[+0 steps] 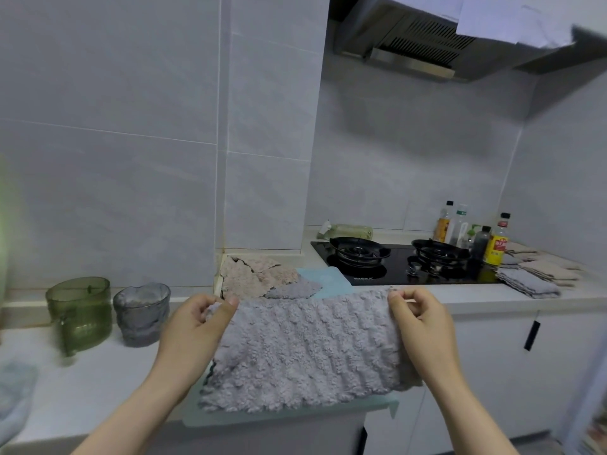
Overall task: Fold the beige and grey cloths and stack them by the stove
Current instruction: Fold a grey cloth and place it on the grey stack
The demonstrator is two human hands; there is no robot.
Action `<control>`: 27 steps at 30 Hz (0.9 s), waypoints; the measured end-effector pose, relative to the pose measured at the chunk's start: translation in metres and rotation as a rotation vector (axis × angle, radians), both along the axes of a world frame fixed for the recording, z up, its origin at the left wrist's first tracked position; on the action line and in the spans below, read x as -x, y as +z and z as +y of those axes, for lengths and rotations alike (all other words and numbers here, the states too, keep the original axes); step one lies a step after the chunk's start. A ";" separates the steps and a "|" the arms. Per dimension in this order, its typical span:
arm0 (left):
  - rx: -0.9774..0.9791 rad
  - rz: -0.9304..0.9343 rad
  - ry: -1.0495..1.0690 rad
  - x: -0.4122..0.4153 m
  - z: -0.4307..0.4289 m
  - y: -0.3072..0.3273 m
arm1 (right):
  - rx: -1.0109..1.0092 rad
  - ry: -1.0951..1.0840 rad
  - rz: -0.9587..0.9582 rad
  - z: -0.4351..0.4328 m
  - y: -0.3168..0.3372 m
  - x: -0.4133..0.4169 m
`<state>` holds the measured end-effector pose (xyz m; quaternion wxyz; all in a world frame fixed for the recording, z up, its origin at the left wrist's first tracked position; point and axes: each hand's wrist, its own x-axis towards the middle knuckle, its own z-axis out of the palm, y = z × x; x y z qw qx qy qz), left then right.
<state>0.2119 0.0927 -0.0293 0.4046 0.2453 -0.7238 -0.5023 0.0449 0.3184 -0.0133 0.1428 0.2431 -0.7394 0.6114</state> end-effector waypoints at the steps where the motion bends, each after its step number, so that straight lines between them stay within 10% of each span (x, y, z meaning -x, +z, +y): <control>1: -0.027 0.005 -0.047 0.000 0.004 0.001 | 0.000 0.037 -0.015 -0.001 0.001 -0.006; 27: -0.220 0.125 -0.322 0.003 0.045 0.013 | -0.053 0.503 -0.103 -0.049 0.004 -0.074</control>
